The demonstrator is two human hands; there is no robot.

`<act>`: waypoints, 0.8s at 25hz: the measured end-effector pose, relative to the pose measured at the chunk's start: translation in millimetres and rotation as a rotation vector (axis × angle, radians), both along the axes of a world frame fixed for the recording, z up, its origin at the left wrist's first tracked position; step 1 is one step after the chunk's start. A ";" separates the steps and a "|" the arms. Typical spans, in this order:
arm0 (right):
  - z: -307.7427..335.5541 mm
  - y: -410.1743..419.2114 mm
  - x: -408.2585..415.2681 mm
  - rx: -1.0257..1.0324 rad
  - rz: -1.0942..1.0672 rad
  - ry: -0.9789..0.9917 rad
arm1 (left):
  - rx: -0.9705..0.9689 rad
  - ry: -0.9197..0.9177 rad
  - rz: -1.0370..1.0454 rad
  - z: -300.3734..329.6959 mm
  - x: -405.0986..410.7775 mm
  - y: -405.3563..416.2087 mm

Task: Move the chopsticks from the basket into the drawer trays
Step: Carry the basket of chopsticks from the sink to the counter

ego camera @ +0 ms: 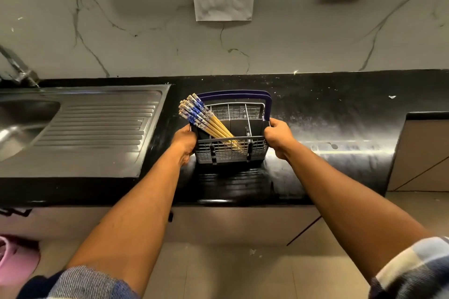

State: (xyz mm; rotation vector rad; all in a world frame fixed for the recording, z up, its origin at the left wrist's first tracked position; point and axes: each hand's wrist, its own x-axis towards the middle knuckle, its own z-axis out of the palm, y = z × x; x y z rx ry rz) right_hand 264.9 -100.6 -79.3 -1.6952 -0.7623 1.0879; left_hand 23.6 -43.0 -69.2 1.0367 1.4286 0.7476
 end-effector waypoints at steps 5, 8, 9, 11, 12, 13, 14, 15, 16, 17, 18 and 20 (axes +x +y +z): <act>3.1 -51.2 -11.1 -0.004 0.041 -0.009 | 0.008 0.057 0.033 0.2 -12.9 -57.7; 2.8 -95.3 -17.2 -0.009 0.053 -0.023 | -0.005 0.063 0.001 2.4 -20.9 -98.1; 1.5 -110.0 -19.4 -0.012 0.054 -0.043 | -0.019 0.064 -0.012 2.4 -24.9 -110.2; -1.5 -139.9 -24.1 -0.009 0.046 -0.076 | -0.036 0.074 -0.039 1.2 -33.2 -134.6; -3.2 -154.2 -26.7 -0.010 0.044 -0.087 | -0.030 0.088 -0.050 -0.8 -36.9 -145.8; -4.9 -167.9 -29.7 -0.011 0.044 -0.097 | -0.018 0.099 -0.058 -2.9 -40.8 -157.2; -6.3 -183.7 -34.4 -0.008 0.045 -0.103 | -0.011 0.089 -0.063 -3.7 -45.6 -171.8; -7.6 -200.5 -39.7 -0.003 0.041 -0.102 | -0.013 0.055 -0.070 -3.4 -50.4 -188.8; -8.7 -218.3 -45.7 -0.001 0.030 -0.097 | -0.019 0.016 -0.082 -2.8 -55.4 -207.3; -8.6 -236.2 -51.8 0.000 0.012 -0.086 | -0.020 -0.018 -0.094 -2.1 -60.4 -225.8; -7.3 -254.0 -58.0 0.001 -0.009 -0.073 | -0.020 -0.045 -0.102 -1.2 -65.3 -243.6; -4.6 -288.5 -70.1 0.002 -0.041 -0.064 | -0.011 -0.078 -0.098 -2.3 -75.5 -277.6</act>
